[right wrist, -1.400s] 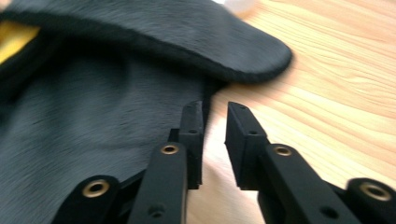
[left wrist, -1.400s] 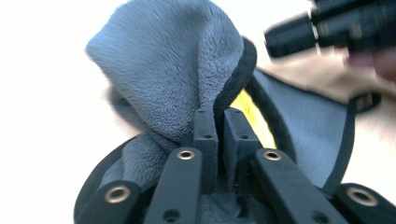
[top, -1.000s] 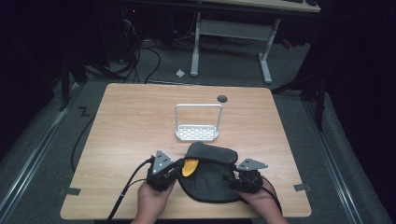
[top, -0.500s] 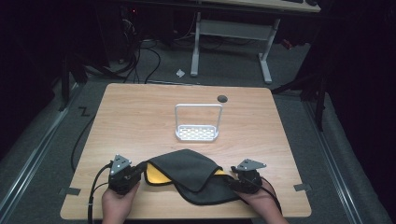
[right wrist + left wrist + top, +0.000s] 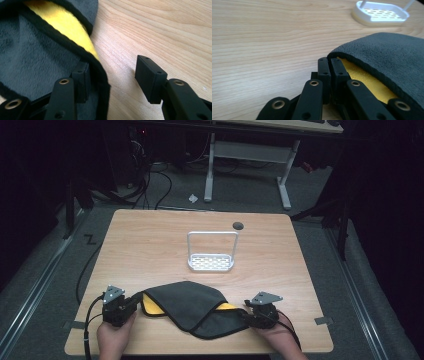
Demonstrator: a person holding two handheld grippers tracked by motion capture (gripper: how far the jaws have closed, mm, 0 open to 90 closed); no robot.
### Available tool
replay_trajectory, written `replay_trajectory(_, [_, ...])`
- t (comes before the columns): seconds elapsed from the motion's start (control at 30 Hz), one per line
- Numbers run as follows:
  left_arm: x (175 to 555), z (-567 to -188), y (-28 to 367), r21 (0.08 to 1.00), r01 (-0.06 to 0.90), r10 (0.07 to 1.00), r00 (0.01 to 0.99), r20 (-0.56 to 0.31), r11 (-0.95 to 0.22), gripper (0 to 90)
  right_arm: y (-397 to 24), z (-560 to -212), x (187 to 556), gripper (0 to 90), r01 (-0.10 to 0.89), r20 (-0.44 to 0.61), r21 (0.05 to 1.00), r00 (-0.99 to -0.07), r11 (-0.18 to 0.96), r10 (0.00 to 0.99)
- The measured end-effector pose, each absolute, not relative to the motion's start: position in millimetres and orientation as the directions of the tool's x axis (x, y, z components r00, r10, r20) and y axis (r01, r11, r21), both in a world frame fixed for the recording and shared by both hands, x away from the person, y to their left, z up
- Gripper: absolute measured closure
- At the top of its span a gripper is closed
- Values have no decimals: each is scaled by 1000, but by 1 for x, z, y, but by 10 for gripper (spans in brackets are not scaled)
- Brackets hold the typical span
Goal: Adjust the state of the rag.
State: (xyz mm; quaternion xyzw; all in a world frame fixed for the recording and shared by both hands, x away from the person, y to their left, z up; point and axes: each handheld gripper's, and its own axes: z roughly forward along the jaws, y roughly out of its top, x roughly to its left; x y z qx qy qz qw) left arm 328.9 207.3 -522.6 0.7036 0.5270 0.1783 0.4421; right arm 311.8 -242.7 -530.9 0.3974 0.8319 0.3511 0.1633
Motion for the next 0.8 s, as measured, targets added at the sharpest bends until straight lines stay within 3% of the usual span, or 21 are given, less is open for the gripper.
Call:
replay_trajectory(0.37, [335, -529, 231, 792, 611, 927, 291, -237, 11, 872, -240, -531, 311, 525, 540, 5, 714, -640, 446, 768])
replay_trajectory(0.47, [336, -531, 233, 783, 621, 929, 280, -244, 18, 871, -240, -530, 311, 605, 538, 7, 714, -645, 448, 764])
replay_trajectory(0.53, [336, -533, 231, 779, 627, 926, 287, -246, 13, 869, -239, -529, 310, 804, 533, 20, 710, -669, 461, 743])
replay_trajectory(0.57, [335, -533, 229, 777, 629, 926, 291, -241, 5, 869, -238, -529, 310, 847, 534, 22, 705, -674, 467, 738])
replay_trajectory(0.67, [335, -530, 219, 773, 635, 902, 332, -276, 3, 869, -241, -522, 310, 863, 519, -21, 725, -641, 453, 767])
replay_trajectory(0.8, [340, -518, 180, 784, 619, 836, 451, -312, -41, 869, -273, -495, 320, 862, 498, -38, 797, -523, 341, 852])
